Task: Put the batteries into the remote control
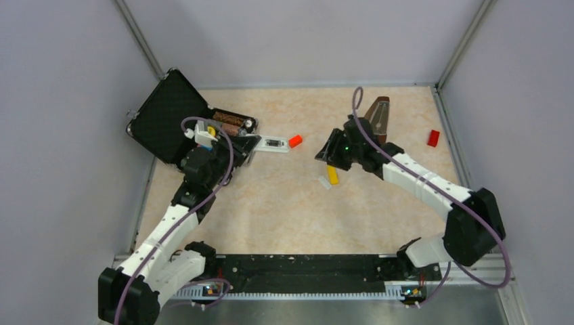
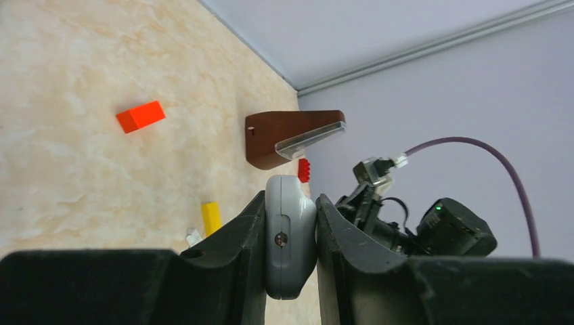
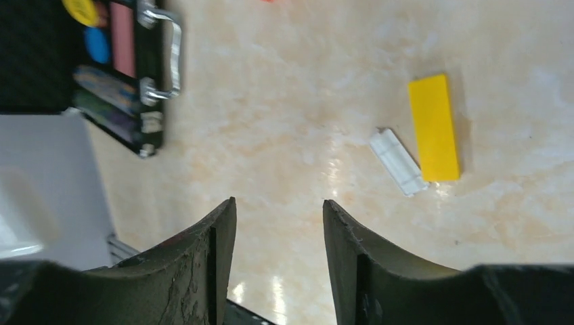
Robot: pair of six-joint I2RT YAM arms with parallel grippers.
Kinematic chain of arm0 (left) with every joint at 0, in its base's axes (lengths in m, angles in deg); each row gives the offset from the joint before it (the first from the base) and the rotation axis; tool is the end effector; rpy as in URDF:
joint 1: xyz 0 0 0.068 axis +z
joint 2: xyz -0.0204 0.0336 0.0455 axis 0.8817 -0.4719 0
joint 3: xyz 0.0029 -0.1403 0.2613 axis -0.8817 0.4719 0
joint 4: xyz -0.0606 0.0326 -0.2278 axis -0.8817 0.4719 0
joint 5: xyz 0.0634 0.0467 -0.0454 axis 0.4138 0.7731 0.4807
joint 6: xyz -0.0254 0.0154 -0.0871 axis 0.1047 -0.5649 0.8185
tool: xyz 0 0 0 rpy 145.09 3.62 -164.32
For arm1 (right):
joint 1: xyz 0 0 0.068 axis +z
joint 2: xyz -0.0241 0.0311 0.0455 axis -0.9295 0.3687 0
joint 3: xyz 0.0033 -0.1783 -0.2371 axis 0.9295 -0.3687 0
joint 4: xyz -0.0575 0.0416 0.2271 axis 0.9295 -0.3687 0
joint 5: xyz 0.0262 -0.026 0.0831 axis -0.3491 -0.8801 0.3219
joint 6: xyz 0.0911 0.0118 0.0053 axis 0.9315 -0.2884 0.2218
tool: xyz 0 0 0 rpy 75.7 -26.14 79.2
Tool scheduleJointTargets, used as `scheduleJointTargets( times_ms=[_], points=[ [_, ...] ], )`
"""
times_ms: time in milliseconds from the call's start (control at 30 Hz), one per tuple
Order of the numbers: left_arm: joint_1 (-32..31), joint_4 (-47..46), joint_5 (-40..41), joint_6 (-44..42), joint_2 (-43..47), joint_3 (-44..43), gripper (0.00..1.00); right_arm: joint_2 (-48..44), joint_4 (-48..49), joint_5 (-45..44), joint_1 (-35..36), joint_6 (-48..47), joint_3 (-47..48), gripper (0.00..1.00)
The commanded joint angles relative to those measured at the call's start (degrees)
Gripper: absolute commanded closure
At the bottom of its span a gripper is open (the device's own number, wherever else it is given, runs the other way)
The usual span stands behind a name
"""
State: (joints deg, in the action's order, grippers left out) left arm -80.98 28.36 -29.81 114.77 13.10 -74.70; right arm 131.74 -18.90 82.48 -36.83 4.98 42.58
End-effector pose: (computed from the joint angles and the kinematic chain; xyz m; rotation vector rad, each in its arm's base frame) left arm 0.2083 -0.0856 0.3267 -0.5508 1.6626 -1.2256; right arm 0.2554 0.1668 0.2863 0.3408 2.3413 0.8750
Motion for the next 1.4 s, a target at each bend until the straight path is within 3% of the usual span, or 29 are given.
scheduleJointTargets(
  times_ms=[0,333,700,1367],
  points=[
    [1.2,2.0,1.3,-2.0,3.0,1.7,1.00,8.9,-9.0,-8.5,4.5,-3.5,5.6,0.54],
    [1.6,2.1,1.6,-1.4,5.5,5.3,1.00,20.0,-11.4,-19.9,6.9,10.5,10.2,0.70],
    [3.4,-0.1,-0.9,-1.0,5.0,7.1,1.00,28.5,-15.9,-19.9,6.9,17.9,14.7,0.70],
    [6.6,-0.7,-5.9,-1.1,3.4,7.5,1.00,33.2,-15.8,-18.3,6.9,22.5,14.8,0.88]
  ],
)
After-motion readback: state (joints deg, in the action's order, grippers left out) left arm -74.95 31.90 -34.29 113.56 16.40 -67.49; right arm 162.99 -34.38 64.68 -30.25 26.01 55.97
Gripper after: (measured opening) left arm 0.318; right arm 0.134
